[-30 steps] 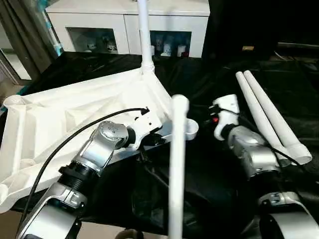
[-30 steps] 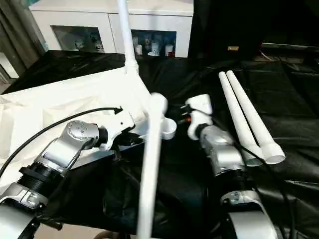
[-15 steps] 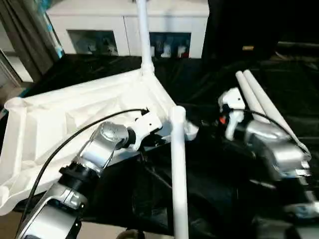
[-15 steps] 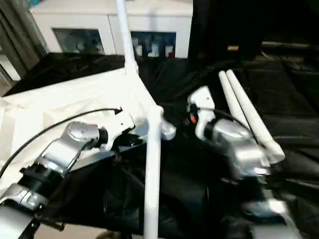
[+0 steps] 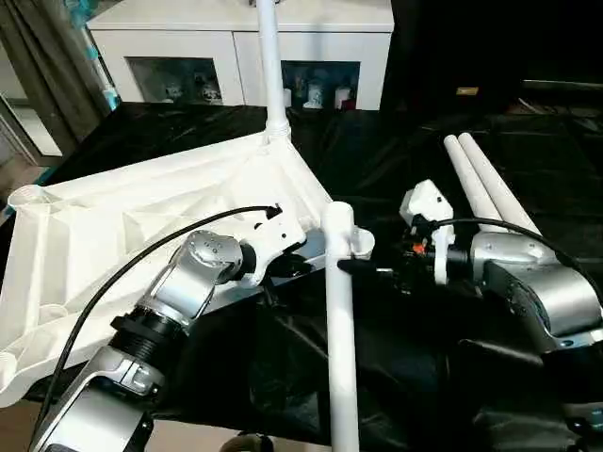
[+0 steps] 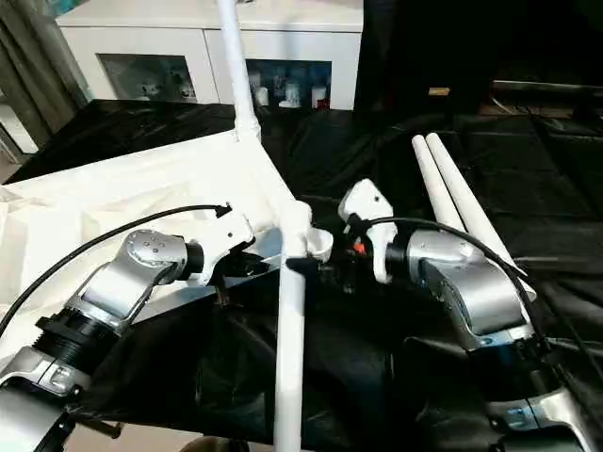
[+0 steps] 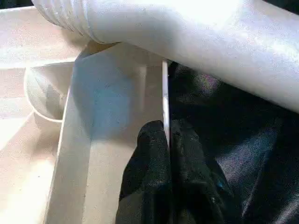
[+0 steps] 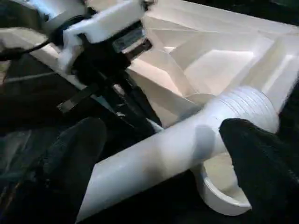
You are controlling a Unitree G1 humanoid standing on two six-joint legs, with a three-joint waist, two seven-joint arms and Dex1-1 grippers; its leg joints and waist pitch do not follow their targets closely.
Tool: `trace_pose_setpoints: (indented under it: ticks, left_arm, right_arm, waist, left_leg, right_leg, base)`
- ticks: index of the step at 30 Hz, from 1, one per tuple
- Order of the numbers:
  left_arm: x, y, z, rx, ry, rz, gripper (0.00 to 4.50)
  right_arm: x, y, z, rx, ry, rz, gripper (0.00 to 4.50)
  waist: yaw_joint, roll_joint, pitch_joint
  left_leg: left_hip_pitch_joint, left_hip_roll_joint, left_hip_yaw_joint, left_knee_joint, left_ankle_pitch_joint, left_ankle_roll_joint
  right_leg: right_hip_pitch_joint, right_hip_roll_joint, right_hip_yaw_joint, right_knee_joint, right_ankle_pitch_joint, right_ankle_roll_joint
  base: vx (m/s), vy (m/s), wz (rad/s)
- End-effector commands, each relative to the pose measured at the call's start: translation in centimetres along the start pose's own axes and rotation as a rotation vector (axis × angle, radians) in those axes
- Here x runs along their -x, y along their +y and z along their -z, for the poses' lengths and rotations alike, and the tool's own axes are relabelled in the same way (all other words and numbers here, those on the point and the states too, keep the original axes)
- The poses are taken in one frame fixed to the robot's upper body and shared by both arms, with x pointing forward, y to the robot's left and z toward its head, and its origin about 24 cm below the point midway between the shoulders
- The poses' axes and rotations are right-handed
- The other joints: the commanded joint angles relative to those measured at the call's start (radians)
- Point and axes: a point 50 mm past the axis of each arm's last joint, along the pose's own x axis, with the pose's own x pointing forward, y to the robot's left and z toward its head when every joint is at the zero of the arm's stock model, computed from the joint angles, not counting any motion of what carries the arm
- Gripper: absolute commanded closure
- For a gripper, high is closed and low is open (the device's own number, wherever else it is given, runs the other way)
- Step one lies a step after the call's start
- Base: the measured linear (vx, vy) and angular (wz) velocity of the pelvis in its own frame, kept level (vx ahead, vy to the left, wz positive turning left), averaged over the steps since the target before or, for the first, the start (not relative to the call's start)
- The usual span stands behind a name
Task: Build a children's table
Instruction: Rotate table base, then pick table leg
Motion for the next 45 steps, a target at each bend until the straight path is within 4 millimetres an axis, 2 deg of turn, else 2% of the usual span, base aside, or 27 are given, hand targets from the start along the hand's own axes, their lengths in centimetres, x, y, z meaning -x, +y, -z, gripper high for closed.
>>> trace_pose_setpoints:
  ticks: [1,2,7,9,10,11,18,20,23,25,26,28,34,37,38,39,42,43,45]
  left_arm:
    - [0.6,0.3,0.1,-0.037,0.014,-0.025,4.5]
    - [0.6,0.3,0.1,-0.037,0.014,-0.025,4.5]
    - [0.6,0.4,0.1,-0.048,0.016,-0.017,4.5]
    - [0.6,0.5,0.1,-0.051,0.017,-0.011,4.5]
    - [0.6,0.5,0.1,-0.053,0.017,-0.009,4.5]
    - [0.6,0.5,0.0,-0.056,0.018,-0.006,4.5]
    - [0.8,0.6,0.1,-0.072,0.032,0.013,4.5]
    - [0.8,0.6,0.1,-0.074,0.035,0.014,4.5]
    - [0.9,0.5,0.2,-0.081,0.044,0.021,4.5]
    - [0.9,0.5,0.2,-0.083,0.045,0.023,4.5]
    - [0.9,0.4,0.2,-0.084,0.048,0.025,4.5]
    - [0.9,0.4,0.3,-0.085,0.049,0.026,4.5]
    - [0.8,0.3,0.3,-0.084,0.05,0.031,4.5]
    - [0.7,0.3,0.3,-0.084,0.049,0.031,4.5]
    - [0.7,0.3,0.2,-0.085,0.048,0.029,4.5]
    - [0.7,0.3,0.2,-0.085,0.048,0.029,4.5]
    - [0.7,0.3,0.2,-0.086,0.047,0.024,4.5]
    - [0.7,0.3,0.2,-0.086,0.047,0.024,4.5]
    - [0.7,0.4,0.2,-0.087,0.046,0.021,4.5]
  right_arm:
    - [0.1,0.9,-0.9,0.119,0.004,-0.077,0.07]
    - [0.1,0.9,-0.9,0.119,0.004,-0.077,0.07]
    - [0.4,0.8,-1.3,0.352,0.113,-0.146,0.07]
    - [0.4,0.1,-1.3,0.471,0.168,-0.166,0.07]
    - [0.3,-0.2,-1.5,0.504,0.171,-0.175,0.07]
    - [0.2,-0.4,-1.7,0.538,0.177,-0.183,0.07]
    - [-1.0,-0.4,-2.4,0.719,0.248,-0.347,0.07]
    - [-1.3,-0.4,-2.4,0.763,0.262,-0.389,0.07]
    - [-1.6,-0.7,-2.6,0.864,0.306,-0.471,0.07]
    - [-1.7,-0.7,-2.7,0.878,0.314,-0.483,0.07]
    - [-1.7,-0.9,-2.8,0.907,0.329,-0.512,0.07]
    - [-1.8,-1.0,-2.8,0.925,0.339,-0.53,0.07]
    - [-3.0,-0.4,-2.0,1.017,0.353,-0.621,0.07]
    - [-4.2,0.1,-1.6,1.054,0.335,-0.651,0.07]
    - [-5.5,0.6,-1.2,1.094,0.318,-0.653,0.07]
    - [-5.5,0.6,-1.2,1.094,0.318,-0.653,0.07]
    - [-6.9,1.3,-0.3,1.131,0.303,-0.674,0.07]
    - [-7.1,1.4,0.0,1.14,0.307,-0.682,0.07]
    - [-7.1,1.5,0.6,1.155,0.32,-0.707,0.07]
  waist:
    - [0.009,-0.013,-0.096]
    - [0.01,-0.013,-0.097]
    - [0.008,-0.013,-0.096]
    - [0.003,-0.014,-0.094]
    - [0.002,-0.019,-0.093]
    - [0.002,-0.016,-0.092]
    - [0.004,-0.018,-0.097]
    - [0.005,-0.018,-0.097]
    - [0.004,-0.028,-0.097]
    - [0.005,-0.026,-0.096]
    - [0.004,-0.03,-0.096]
    - [0.004,-0.029,-0.095]
    - [-0.002,-0.03,-0.093]
    - [-0.003,-0.033,-0.092]
    - [-0.002,-0.032,-0.091]
    - [-0.007,-0.03,-0.091]
    - [-0.008,-0.028,-0.091]
    - [-0.008,-0.037,-0.091]
    - [-0.006,-0.031,-0.091]
  left_leg:
    - [0.026,0.047,-0.03,-0.059,-0.165,0.065]
    - [0.026,0.048,-0.03,-0.058,-0.165,0.066]
    - [0.026,0.048,-0.029,-0.055,-0.164,0.072]
    - [0.025,0.046,-0.029,-0.054,-0.188,0.07]
    - [0.025,0.045,-0.028,-0.053,-0.193,0.071]
    - [0.027,0.046,-0.029,-0.053,-0.202,0.071]
    - [0.025,0.048,-0.03,-0.047,-0.174,0.104]
    - [0.025,0.049,-0.03,-0.048,-0.174,0.111]
    - [0.025,0.05,-0.029,-0.047,-0.181,0.113]
    - [0.026,0.049,-0.029,-0.046,-0.182,0.118]
    - [0.025,0.049,-0.028,-0.047,-0.182,0.12]
    - [0.025,0.049,-0.029,-0.045,-0.184,0.122]
    - [0.025,0.049,-0.03,-0.047,-0.23,0.104]
    - [0.025,0.049,-0.03,-0.048,-0.23,0.106]
    - [0.026,0.05,-0.03,-0.049,-0.228,0.107]
    - [0.024,0.048,-0.031,-0.049,-0.232,0.101]
    - [0.028,0.049,-0.031,-0.052,-0.255,0.085]
    - [0.026,0.05,-0.03,-0.052,-0.251,0.086]
    - [0.027,0.05,-0.031,-0.052,-0.248,0.087]
  right_leg:
    - [0.057,-0.058,0.037,-0.061,-0.13,-0.226]
    - [0.057,-0.058,0.036,-0.06,-0.128,-0.225]
    - [0.055,-0.057,0.036,-0.06,-0.123,-0.231]
    - [0.055,-0.06,0.035,-0.063,-0.159,-0.236]
    - [0.055,-0.059,0.036,-0.065,-0.169,-0.236]
    - [0.055,-0.06,0.036,-0.067,-0.19,-0.235]
    - [0.056,-0.057,0.035,-0.055,-0.127,-0.257]
    - [0.055,-0.056,0.035,-0.055,-0.125,-0.26]
    - [0.054,-0.056,0.034,-0.054,-0.124,-0.267]
    - [0.054,-0.057,0.035,-0.054,-0.134,-0.268]
    - [0.055,-0.057,0.036,-0.054,-0.137,-0.266]
    - [0.053,-0.056,0.035,-0.053,-0.145,-0.266]
    - [0.05,-0.055,0.035,-0.058,-0.195,-0.257]
    - [0.049,-0.055,0.036,-0.058,-0.198,-0.255]
    - [0.049,-0.054,0.036,-0.057,-0.198,-0.254]
    - [0.046,-0.054,0.034,-0.057,-0.206,-0.258]
    - [0.044,-0.053,0.036,-0.059,-0.22,-0.255]
    - [0.046,-0.054,0.037,-0.058,-0.206,-0.255]
    - [0.046,-0.054,0.037,-0.056,-0.201,-0.254]
  base:
    - [0.0,0.0,0.0]
    - [0.0,0.0,0.0]
    - [0.0,0.0,0.0]
    - [0.0,0.0,0.0]
    - [0.0,0.0,0.0]
    - [0.0,0.0,0.0]
    - [0.0,0.0,0.0]
    - [0.0,0.0,0.0]
    - [0.0,0.0,0.0]
    - [0.0,0.0,0.0]
    - [0.0,0.0,0.0]
    - [0.0,0.0,0.0]
    - [0.0,0.0,0.0]
    - [0.0,0.0,0.0]
    - [0.0,0.0,0.0]
    - [0.0,0.0,0.0]
    - [0.0,0.0,0.0]
    - [0.0,0.0,0.0]
    - [0.0,0.0,0.0]
